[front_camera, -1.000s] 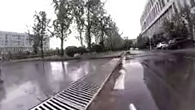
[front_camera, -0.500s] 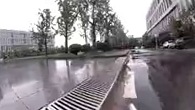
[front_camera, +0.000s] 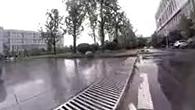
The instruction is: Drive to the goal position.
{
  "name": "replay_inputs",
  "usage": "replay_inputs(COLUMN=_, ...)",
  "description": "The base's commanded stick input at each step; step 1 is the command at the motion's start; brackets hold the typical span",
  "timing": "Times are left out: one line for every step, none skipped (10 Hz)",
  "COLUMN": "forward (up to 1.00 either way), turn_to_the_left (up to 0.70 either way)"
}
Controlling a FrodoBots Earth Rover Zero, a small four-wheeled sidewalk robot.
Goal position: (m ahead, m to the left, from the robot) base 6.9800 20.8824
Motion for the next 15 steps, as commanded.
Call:
replay_inputs(forward=0.45, turn_to_the_left=0.27)
replay_inputs(forward=0.45, turn_to_the_left=0.27)
replay_inputs(forward=0.45, turn_to_the_left=0.27)
replay_inputs(forward=0.45, turn_to_the_left=0.27)
replay_inputs(forward=0.45, turn_to_the_left=0.27)
replay_inputs(forward=0.45, turn_to_the_left=0.27)
replay_inputs(forward=0.45, turn_to_the_left=0.27)
replay_inputs(forward=0.45, turn_to_the_left=0.27)
replay_inputs(forward=0.45, turn_to_the_left=0.27)
replay_inputs(forward=0.45, turn_to_the_left=0.27)
replay_inputs(forward=0.45, turn_to_the_left=0.27)
replay_inputs(forward=0.45, turn_to_the_left=0.27)
replay_inputs(forward=0.45, turn_to_the_left=0.27)
replay_inputs(forward=0.45, turn_to_the_left=0.27)
replay_inputs(forward=0.45, turn_to_the_left=0.27)
